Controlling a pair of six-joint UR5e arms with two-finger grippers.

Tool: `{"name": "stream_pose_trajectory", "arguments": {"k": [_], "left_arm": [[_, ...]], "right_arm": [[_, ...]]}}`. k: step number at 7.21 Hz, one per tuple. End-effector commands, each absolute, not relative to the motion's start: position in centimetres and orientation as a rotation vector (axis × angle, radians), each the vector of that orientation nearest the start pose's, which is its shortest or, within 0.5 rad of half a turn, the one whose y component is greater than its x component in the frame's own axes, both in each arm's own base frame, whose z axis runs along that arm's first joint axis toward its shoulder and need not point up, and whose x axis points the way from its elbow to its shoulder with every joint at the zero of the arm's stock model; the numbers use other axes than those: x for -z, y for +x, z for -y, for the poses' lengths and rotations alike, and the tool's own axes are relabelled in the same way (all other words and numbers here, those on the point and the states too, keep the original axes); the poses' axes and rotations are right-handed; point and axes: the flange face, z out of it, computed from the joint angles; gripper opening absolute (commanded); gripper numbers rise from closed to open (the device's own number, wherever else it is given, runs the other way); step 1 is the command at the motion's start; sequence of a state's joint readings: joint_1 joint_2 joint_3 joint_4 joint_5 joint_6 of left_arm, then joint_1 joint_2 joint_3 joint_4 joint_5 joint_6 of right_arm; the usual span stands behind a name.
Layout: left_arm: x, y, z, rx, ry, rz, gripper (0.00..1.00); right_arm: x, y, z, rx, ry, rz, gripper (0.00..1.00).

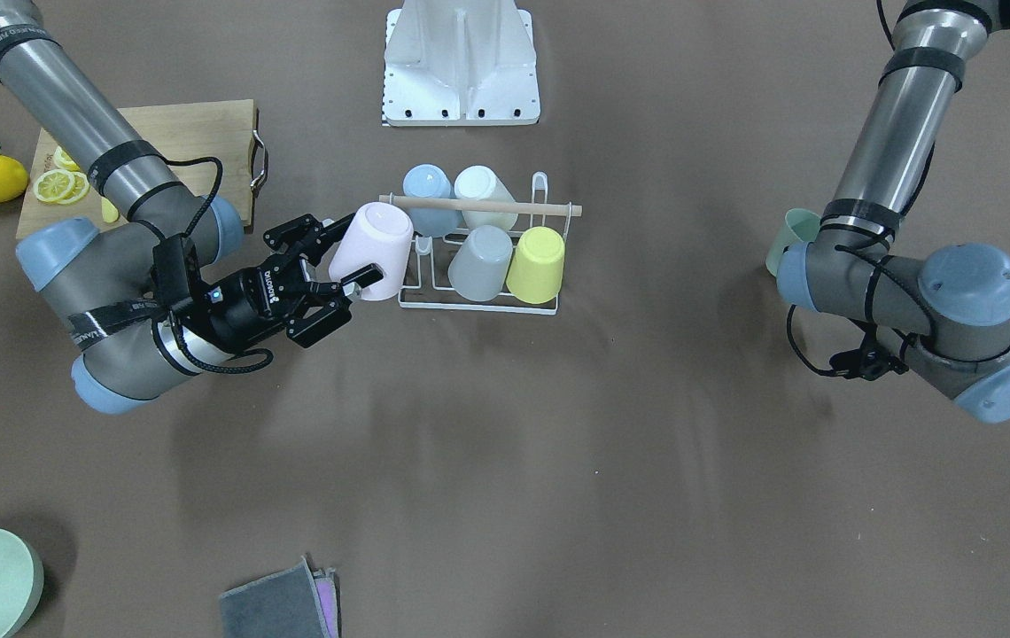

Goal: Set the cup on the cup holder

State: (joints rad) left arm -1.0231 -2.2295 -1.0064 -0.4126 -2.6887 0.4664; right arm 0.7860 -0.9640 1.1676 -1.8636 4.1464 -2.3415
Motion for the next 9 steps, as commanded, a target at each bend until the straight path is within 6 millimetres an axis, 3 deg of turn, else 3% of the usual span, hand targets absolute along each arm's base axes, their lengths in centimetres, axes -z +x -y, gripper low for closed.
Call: {"name": "stream_pose_trajectory", "arguments": {"k": [1, 3, 4, 6, 8, 9], "left_arm": [[-55.8, 27.9, 63.6, -0.173, -0.788, -1.04, 0.0], [-55.4, 25.9, 66.7, -0.112, -0.629, -1.053, 0.0], [-55.1, 24.0, 68.1, -0.074, -0.557, -1.069, 0.0], [-50.5, 20.3, 70.2, -0.035, -0.425, -1.109, 0.0], [-45.0, 18.2, 70.6, -0.051, -0.319, -1.137, 0.0], [-43.8, 17.1, 71.0, -0.091, -0.23, -1.162, 0.0]], "right_arm": [[-34.7, -49.0, 56.5, -0.894, -2.138, -2.214, 0.24], [-34.5, -50.5, 54.9, -0.874, -2.113, -2.221, 0.24], [-34.3, -51.5, 53.9, -0.871, -2.1, -2.218, 0.24], [-34.6, -52.3, 52.7, -0.87, -2.087, -2.22, 0.24], [-35.7, -51.9, 51.3, -0.874, -2.079, -2.22, 0.24], [-36.5, -51.9, 50.8, -0.875, -2.075, -2.225, 0.24]]}}
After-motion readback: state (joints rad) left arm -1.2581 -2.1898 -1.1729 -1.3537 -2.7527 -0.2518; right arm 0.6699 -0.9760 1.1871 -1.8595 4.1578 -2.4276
